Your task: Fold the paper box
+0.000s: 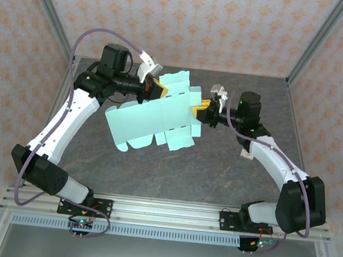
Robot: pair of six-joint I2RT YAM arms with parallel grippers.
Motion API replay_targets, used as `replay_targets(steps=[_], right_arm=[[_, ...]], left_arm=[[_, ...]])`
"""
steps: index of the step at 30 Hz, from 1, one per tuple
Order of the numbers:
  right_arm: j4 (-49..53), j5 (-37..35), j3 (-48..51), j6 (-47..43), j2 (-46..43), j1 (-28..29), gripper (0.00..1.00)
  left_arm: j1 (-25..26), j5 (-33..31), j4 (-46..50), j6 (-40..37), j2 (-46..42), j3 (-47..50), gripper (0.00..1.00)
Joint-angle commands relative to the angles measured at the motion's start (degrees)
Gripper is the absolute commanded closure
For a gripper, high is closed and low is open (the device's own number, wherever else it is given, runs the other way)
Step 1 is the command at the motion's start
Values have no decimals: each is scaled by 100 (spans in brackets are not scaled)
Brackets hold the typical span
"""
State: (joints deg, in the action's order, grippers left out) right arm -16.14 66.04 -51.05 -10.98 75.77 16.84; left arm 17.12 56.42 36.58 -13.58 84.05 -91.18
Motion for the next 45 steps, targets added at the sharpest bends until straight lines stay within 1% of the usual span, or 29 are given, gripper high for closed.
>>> replay_targets(steps=[1, 4, 8, 10, 13, 16, 17, 19, 22, 25, 28, 31, 36, 38, 41, 45], right_arm=[[66, 167, -223, -268, 56, 59, 75], [76, 79, -230, -279, 100, 71, 79], [93, -84, -228, -299, 133, 69, 87], [80, -219, -213, -274, 127, 74, 91], [8, -632, -170, -194, 60, 162, 95], [-55, -1446, -112, -94, -50, 361, 99], [-85, -1847, -91, -19, -89, 425, 100], [-101, -2693, -27, 69, -190, 601, 100], [-26, -4348, 7, 156, -325, 954, 100], [83, -5693, -42, 46, -304, 1367, 100], [176, -6767, -153, -73, -180, 1735, 100], [204, -7565, -277, -172, 10, 2056, 100], [-53, -8532, -377, -395, 311, 2427, 100], [-141, -8812, -446, -477, 460, 2543, 100], [-286, -9022, -493, -545, 635, 2640, 100], [-227, -9070, -549, -643, 744, 2640, 100]], left_arm=[[-32, 128, -42, -100, 32, -192, 100], [-31, 141, -24, -117, 32, -198, 100], [-25, 133, 18, -148, 41, -205, 100], [-24, 116, 27, -133, 50, -206, 100], [-18, 61, -137, 58, 41, -133, 100], [19, -149, -386, 433, 58, -67, 100], [36, -259, -465, 600, 75, -57, 100], [60, -513, -581, 927, 117, -66, 100], [152, -785, -774, 1383, 162, -28, 100], [288, -1074, -944, 1781, 220, -5, 100], [383, -1322, -1065, 2159, 328, -22, 100], [479, -1384, -1123, 2411, 448, -66, 100], [601, -1482, -1149, 2566, 512, -58, 100], [623, -1475, -1188, 2619, 520, -48, 100], [628, -1539, -1141, 2598, 516, -41, 100], [621, -1723, -988, 2477, 521, -28, 100]])
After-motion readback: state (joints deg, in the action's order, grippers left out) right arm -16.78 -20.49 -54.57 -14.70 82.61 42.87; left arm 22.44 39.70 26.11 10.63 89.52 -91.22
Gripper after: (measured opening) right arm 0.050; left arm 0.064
